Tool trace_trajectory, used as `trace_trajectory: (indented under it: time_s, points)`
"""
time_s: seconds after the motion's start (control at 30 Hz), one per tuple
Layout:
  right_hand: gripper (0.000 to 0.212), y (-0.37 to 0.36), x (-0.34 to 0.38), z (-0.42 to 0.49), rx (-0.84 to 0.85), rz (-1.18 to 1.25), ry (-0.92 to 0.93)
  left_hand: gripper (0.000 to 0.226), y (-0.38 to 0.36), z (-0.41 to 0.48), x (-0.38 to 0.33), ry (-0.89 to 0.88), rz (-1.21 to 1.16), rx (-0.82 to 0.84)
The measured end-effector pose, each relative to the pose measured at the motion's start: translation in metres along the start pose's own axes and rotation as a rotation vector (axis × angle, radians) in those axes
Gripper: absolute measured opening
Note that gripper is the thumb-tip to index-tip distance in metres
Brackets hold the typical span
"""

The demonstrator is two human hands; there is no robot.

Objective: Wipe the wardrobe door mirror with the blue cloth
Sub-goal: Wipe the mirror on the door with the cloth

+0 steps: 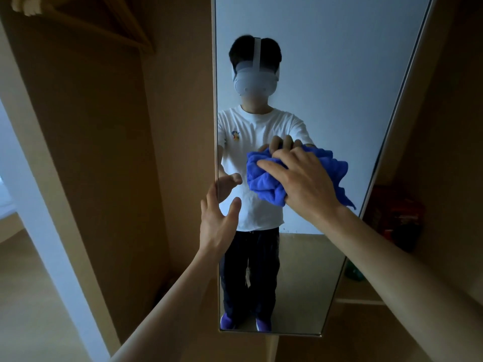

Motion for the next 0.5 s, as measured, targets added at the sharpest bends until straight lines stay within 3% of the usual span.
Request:
trace_trajectory:
  time_s: [0.07,0.27,0.5]
  points:
    - [0.036,-0.007,0.006,-0.019,0.017,0.038,-0.016,0.045,-0.003,0.001,0.008,0.011,-0.011,-0.002]
    - [0.042,-0.021,0.024,-0.064,0.126,0.106,0.008,0.069,-0.007,-0.006,0.016,0.031,0.061,-0.011]
    - [0.037,-0.007,0.006,-0.042,0.089,0.093,0.003,0.077,-0.011,-0.01,0.014,0.04,0.143,-0.008]
Point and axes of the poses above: each hand's wrist, its own z-axis towards the middle knuckle, its own y-axis out of the back of the hand, x = y × z, the point moved 8 cm from there along z, towards the middle knuckle, and after that the axes turned 14 degrees about -x, right-handed, at the moved point
